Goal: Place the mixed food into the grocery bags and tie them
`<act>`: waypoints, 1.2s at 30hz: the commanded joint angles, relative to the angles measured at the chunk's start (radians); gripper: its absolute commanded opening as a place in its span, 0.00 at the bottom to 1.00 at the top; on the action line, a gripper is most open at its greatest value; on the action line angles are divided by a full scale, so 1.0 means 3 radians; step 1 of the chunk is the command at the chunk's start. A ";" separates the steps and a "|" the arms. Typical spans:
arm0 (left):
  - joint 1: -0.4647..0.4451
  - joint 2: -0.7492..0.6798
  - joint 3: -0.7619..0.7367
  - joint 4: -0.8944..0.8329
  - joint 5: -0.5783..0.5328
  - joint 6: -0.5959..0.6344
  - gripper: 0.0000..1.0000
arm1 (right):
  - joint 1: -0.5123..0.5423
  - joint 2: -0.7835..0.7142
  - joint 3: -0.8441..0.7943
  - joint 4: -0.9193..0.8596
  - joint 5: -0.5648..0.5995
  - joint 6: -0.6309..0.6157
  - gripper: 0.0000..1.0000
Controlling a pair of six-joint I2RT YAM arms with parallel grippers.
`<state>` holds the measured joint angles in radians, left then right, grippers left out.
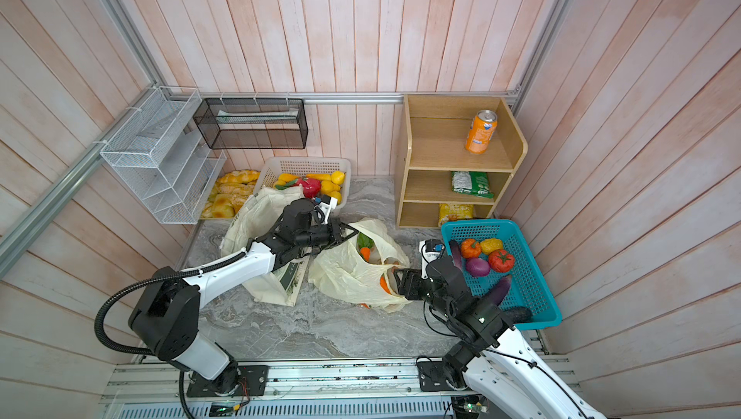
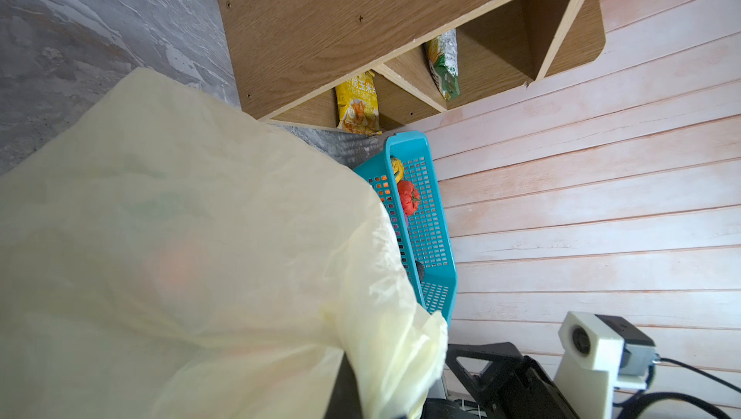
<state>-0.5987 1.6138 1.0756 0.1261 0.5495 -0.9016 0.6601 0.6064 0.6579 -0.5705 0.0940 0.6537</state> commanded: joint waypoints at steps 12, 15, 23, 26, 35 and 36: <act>-0.0005 0.0010 0.0109 -0.0036 0.0024 0.0065 0.00 | -0.0484 -0.0125 -0.0397 -0.0066 -0.0068 0.0736 0.76; -0.0004 0.0005 0.0099 -0.0038 0.0019 0.0070 0.00 | -0.0622 -0.0051 -0.0449 0.0140 -0.0253 0.0640 0.74; -0.0004 0.0005 0.0083 -0.0071 0.0019 0.0111 0.00 | -0.1070 0.0074 -0.0521 0.0659 -0.0889 0.0455 0.38; -0.0004 0.0018 0.0090 -0.0093 0.0017 0.0131 0.00 | -0.1172 0.0071 -0.0435 0.0688 -0.1018 0.0399 0.15; 0.0052 0.0126 0.0321 -0.0251 0.0063 0.0311 0.11 | -0.1200 0.0112 0.0211 0.0608 -0.1219 0.0281 0.00; 0.0084 0.0144 0.0392 -0.0311 0.0069 0.0365 0.22 | -0.1202 0.0145 0.0329 0.0608 -0.1264 0.0271 0.00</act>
<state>-0.5926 1.6360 1.1309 0.0692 0.5533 -0.8490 0.3038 0.6407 0.6758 -0.4053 -0.2352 0.7597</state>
